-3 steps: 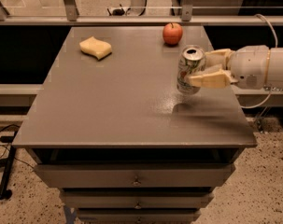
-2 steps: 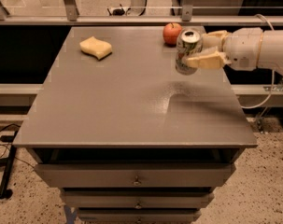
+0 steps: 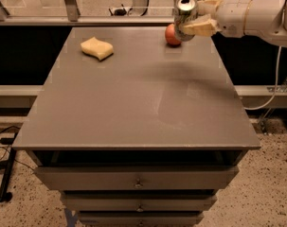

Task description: Move 7up can near apple

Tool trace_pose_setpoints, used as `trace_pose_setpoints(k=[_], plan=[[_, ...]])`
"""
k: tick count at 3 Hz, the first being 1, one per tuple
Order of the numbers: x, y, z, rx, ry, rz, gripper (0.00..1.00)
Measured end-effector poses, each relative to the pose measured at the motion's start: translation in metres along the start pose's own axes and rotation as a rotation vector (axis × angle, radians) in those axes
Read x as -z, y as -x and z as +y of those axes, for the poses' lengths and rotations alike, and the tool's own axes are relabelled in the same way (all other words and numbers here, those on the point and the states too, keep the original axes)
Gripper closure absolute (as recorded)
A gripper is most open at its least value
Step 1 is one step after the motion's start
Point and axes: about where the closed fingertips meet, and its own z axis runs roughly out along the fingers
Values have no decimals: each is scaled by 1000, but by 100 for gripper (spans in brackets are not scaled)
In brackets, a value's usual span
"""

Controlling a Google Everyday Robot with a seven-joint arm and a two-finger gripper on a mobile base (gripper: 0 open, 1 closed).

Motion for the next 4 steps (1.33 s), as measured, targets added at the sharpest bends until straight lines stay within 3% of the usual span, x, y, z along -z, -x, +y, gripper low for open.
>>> trace_pose_setpoints(k=[1, 2, 4], plan=[[-4, -18, -35, 5, -124, 31, 100], [-6, -33, -56, -31, -194, 32, 100], [-27, -60, -77, -191, -248, 45, 100]])
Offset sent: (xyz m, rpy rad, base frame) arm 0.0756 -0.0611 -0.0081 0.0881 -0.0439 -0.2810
